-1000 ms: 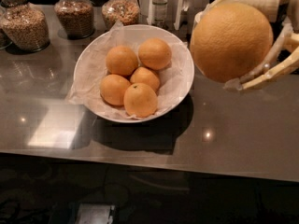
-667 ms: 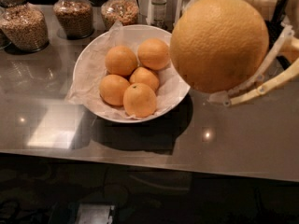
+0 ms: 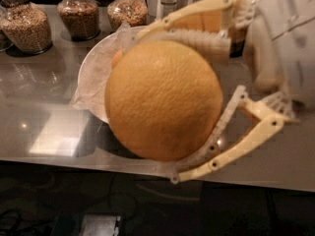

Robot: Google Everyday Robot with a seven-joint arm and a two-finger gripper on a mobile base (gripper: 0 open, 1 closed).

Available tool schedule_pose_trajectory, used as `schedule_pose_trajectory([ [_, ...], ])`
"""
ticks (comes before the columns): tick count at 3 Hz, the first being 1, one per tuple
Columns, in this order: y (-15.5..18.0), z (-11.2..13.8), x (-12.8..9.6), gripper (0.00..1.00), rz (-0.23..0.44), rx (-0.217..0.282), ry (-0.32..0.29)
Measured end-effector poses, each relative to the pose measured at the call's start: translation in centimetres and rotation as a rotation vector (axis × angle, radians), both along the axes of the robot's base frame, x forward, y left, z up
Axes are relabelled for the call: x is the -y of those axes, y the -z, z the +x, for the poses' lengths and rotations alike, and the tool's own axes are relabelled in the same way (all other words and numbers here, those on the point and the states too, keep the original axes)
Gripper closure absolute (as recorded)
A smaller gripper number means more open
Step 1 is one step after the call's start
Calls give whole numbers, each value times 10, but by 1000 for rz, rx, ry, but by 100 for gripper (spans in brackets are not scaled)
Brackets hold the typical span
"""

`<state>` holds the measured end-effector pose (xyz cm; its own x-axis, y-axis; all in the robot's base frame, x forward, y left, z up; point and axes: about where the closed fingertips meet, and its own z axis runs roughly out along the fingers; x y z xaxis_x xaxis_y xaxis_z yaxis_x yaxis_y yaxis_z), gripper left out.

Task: Pick orange from white bowl

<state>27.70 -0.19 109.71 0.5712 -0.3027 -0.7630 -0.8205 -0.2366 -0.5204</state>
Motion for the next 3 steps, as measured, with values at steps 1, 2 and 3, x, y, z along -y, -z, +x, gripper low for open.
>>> schedule_pose_trajectory([
  [1, 26, -4, -22, 100, -29, -42, -47],
  [2, 61, 7, -36, 100, -69, -98, -67],
  [3, 59, 5, -38, 100, -75, -88, -67],
])
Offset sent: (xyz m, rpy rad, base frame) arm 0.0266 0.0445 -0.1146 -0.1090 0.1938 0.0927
